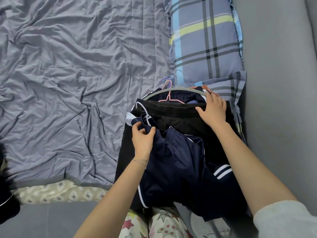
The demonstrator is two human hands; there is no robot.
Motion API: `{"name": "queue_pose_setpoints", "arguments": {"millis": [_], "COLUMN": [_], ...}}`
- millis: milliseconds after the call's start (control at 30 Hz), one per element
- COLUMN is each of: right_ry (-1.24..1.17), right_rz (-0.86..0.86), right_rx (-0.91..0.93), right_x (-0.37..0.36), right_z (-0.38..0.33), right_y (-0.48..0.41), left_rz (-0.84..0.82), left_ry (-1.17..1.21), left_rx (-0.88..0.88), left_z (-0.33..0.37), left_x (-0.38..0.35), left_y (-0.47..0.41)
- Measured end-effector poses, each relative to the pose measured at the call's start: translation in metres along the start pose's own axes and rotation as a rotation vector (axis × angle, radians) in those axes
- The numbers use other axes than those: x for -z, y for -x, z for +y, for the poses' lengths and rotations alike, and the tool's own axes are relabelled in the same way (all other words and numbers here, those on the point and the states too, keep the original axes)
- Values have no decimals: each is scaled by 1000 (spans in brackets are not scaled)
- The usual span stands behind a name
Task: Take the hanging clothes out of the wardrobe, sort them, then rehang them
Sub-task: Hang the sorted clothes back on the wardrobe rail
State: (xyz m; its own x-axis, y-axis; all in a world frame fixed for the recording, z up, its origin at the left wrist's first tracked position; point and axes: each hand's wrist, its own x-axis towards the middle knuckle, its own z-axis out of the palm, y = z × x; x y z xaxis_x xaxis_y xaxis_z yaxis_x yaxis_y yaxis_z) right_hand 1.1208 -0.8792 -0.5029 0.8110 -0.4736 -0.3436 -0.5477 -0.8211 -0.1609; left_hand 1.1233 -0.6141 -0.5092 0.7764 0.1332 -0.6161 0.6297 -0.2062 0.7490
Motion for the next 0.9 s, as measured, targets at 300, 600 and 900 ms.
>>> {"name": "queue_pose_setpoints", "arguments": {"millis": [300, 600, 900], "right_ry": [-156, -219, -560], "right_rz": [71, -9, 46], "right_rx": [-8, 198, -35], "right_x": [4, 14, 52], "right_z": [-10, -49, -97], "right_y": [8, 69, 179], "left_rz": [32, 35, -69], "left_ry": [-14, -82, -67], "left_rx": [17, -6, -189], "left_z": [-1, 6, 49], "left_x": [6, 25, 66], "left_y": [7, 28, 74]}}
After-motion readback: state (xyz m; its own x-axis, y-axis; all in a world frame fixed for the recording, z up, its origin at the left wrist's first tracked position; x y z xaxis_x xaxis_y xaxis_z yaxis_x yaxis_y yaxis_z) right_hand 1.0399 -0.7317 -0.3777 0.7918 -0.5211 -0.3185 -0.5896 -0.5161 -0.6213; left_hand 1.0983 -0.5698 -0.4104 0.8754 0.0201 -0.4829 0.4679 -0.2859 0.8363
